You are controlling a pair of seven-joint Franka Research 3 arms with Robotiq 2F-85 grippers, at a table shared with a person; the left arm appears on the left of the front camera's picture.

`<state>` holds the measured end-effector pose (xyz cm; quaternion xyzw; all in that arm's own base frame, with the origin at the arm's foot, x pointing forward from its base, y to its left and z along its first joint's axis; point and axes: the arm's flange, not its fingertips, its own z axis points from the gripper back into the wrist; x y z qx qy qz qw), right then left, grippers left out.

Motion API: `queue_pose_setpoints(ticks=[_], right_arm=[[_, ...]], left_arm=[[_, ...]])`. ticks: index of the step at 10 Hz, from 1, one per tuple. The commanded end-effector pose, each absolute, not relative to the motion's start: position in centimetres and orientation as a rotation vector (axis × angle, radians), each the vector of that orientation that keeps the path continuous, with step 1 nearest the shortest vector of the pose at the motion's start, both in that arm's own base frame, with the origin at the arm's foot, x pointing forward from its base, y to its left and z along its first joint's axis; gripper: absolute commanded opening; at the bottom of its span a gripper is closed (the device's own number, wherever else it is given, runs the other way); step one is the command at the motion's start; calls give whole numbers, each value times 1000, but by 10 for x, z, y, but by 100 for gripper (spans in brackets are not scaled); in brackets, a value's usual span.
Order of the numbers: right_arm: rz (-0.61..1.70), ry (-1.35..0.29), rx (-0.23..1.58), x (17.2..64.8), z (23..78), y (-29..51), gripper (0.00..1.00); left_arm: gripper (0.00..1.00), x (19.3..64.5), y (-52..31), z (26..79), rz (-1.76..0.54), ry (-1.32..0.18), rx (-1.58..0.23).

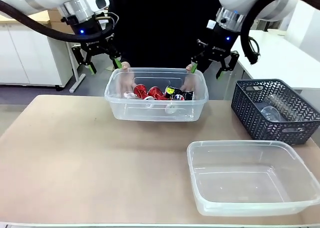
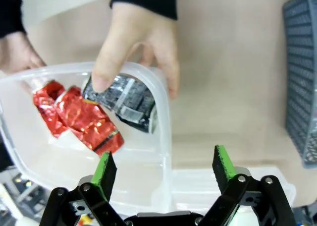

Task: Sort the waste into each basket.
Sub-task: Pick up the Organizing box on the right side of the table and lift it.

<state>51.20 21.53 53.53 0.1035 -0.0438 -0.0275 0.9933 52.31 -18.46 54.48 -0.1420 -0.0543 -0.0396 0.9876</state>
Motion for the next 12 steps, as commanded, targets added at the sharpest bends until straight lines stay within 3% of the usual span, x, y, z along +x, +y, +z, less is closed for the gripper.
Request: queue_pose_setpoints(ticks=[1,3,7,9,10,12], right_arm=[[114,-204,135,424,593,191,100],[156,-259,93,316,630,143,100],[45,-240,34,233,589,102,100],[42,-221,-6,255,563,110,100],[53,-214,38,221,588,103,100],[53,-214,38,221,588,103,100]], left_arm=[[100,488,-199,591,-97,-162,-189],[100,402,-189,609,-69,-174,-144],[100,285,-210,589,-162,-178,-180],[100,302,-214,565,-315,-18,-276],[100,277,-215,591,-194,-149,-165],[100,277,-215,591,-194,-149,-165]])
